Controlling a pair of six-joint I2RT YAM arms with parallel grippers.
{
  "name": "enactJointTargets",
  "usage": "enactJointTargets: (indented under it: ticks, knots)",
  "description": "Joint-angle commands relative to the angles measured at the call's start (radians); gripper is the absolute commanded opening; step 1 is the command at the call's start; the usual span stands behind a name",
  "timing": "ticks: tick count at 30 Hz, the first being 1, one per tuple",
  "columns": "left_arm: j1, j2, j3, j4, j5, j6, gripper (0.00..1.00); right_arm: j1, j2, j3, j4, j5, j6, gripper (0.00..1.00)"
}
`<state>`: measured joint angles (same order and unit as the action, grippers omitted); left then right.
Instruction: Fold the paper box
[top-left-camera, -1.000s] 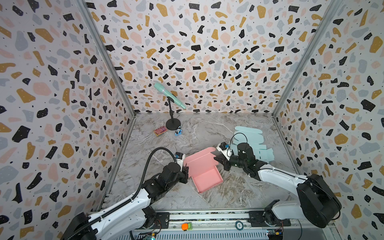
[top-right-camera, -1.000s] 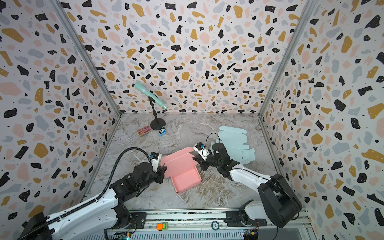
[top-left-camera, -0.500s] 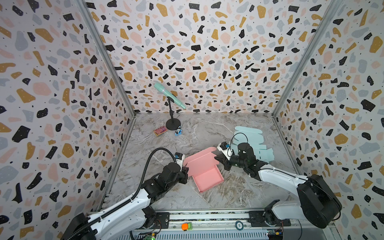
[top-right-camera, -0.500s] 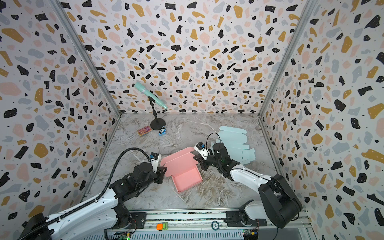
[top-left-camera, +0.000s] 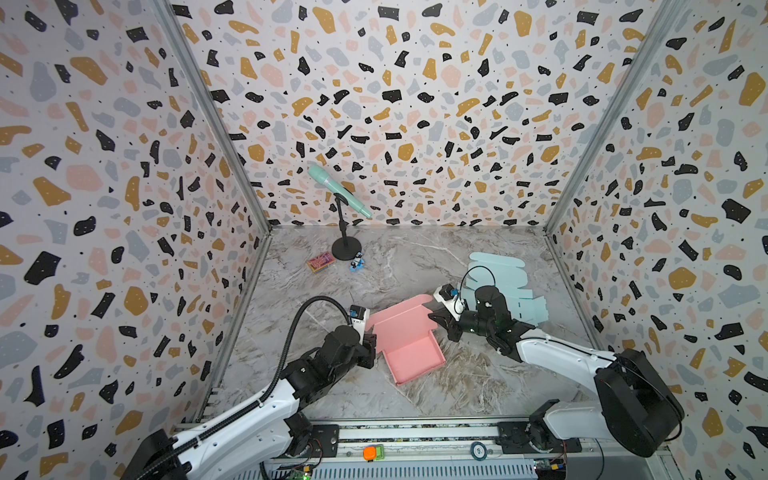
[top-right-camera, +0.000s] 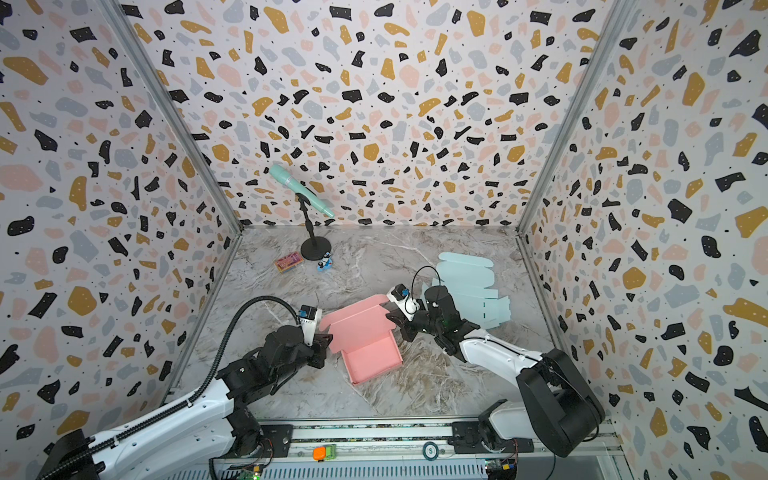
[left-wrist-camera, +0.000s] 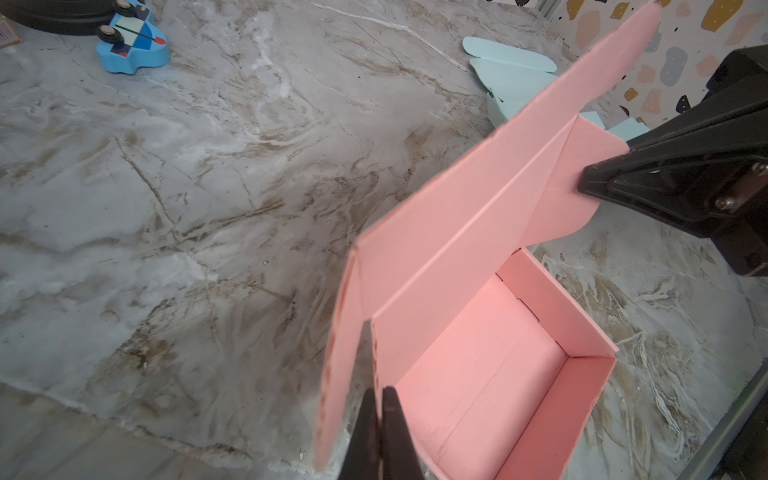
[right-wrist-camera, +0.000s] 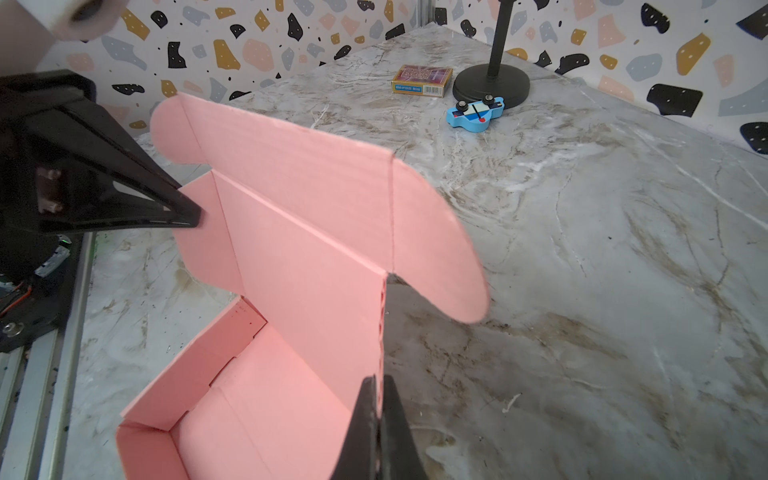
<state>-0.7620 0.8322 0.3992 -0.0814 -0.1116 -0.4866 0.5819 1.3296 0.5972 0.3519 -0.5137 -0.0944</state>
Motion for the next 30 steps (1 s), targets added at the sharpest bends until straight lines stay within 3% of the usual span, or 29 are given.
enactJointTargets:
  ticks: [1,11,21,30]
  knots:
    - [0.005,-0.011,0.021,0.011,-0.012,0.006,0.02,0.021,-0.036,-0.002,0.010,0.034,0.005,0.00]
    - [0.006,0.004,0.048,0.029,-0.057,0.021,0.00,0.102,-0.040,-0.017,0.011,0.098,0.039,0.01]
    - [0.006,0.056,0.041,0.090,-0.081,0.058,0.00,0.210,-0.082,-0.037,-0.049,0.270,0.122,0.03]
    - [0.003,0.073,0.039,0.158,-0.074,0.077,0.00,0.240,-0.128,-0.064,-0.076,0.312,0.169,0.08]
